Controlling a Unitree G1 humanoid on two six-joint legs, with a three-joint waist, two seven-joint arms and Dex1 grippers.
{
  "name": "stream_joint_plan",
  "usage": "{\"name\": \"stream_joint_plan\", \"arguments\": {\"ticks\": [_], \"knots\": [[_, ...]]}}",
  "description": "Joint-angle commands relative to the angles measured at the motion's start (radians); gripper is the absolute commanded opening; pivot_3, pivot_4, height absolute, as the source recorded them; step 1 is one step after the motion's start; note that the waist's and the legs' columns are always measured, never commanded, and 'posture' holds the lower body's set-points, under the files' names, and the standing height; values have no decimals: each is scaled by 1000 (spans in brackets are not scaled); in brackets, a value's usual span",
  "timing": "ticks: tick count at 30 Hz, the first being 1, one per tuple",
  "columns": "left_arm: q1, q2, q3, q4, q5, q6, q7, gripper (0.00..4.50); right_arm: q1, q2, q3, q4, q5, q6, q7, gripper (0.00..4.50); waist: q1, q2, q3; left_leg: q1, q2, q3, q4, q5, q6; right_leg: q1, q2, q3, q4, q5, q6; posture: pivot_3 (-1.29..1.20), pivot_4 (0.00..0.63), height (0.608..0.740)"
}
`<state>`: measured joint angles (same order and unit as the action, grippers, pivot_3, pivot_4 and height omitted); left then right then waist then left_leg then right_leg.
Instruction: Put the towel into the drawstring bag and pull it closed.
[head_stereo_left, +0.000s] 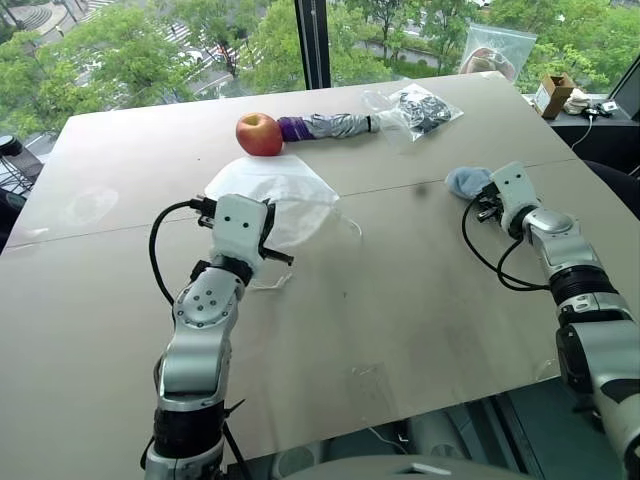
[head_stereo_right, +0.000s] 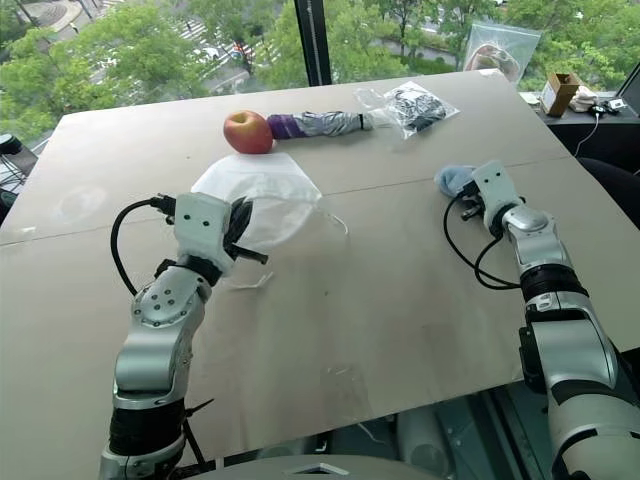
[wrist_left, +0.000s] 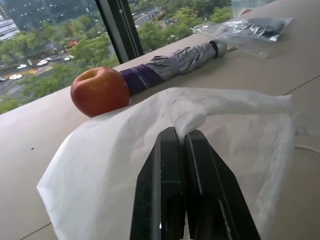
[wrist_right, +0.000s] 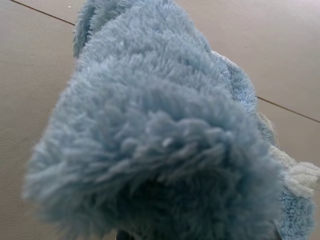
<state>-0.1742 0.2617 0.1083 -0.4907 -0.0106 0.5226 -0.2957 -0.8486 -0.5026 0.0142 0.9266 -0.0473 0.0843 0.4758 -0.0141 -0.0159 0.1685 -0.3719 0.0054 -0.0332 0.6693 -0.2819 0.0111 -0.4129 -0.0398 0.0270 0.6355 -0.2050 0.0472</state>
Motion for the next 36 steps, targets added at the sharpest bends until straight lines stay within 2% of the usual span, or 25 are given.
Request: {"name": "stream_joint_plan", "arguments": {"ticks": [1,3,6,10,12,18,22,27,33,36], "knots": [[-30,10,44,-35,-103,62,-41,0,1,3,-19,-59,33,18,52,55,-1,0,0,0,0,0,0,0,0,0,0,0,0,0,0,0,150,740],[-31,26,46,-49,-152,103,-74,0,18,20,-25,-184,110,84,168,55,-4,0,0,0,0,0,0,0,0,0,1,0,0,0,0,0,150,740],[-45,16,97,-85,-284,209,-97,0,104,5,13,-598,295,227,435,55,-10,1,1,-1,2,-1,0,0,0,-1,2,0,0,0,0,0,150,740],[-75,6,136,-108,-383,291,-75,0,209,-52,67,-966,437,410,573,55,-8,1,1,-8,2,-6,0,0,0,-6,2,-5,1,0,0,0,150,740],[-90,2,148,-110,-416,320,-59,0,252,-83,102,-1101,489,510,597,55,-1,1,1,-8,2,-8,0,0,0,-6,2,-7,1,0,0,0,150,740],[-107,2,140,-134,-489,374,-32,0,321,-50,209,-1284,488,647,503,55,2,0,1,-8,1,-8,2,0,0,-5,1,-6,0,0,0,0,150,740],[-118,10,135,-137,-515,392,-11,0,341,30,209,-1350,602,925,385,55,2,0,1,-7,0,-9,3,0,-1,-5,1,-5,1,0,0,0,150,740],[-112,8,116,-164,-579,418,-8,0,302,380,-52,-1198,716,1263,89,55,1,-1,1,-7,1,-9,3,1,-2,-6,3,-6,4,0,-1,0,150,740],[-102,7,99,-186,-650,453,1,0,255,655,-273,-1085,744,1414,-112,55,0,-1,0,-8,0,-8,3,2,-3,-6,1,-6,4,0,-1,0,150,740],[-96,2,100,-191,-691,471,11,0,210,794,-447,-1008,791,1447,-206,55,6,-1,0,-8,0,-9,2,2,-3,-6,1,-7,4,0,-1,0,150,740]]}}
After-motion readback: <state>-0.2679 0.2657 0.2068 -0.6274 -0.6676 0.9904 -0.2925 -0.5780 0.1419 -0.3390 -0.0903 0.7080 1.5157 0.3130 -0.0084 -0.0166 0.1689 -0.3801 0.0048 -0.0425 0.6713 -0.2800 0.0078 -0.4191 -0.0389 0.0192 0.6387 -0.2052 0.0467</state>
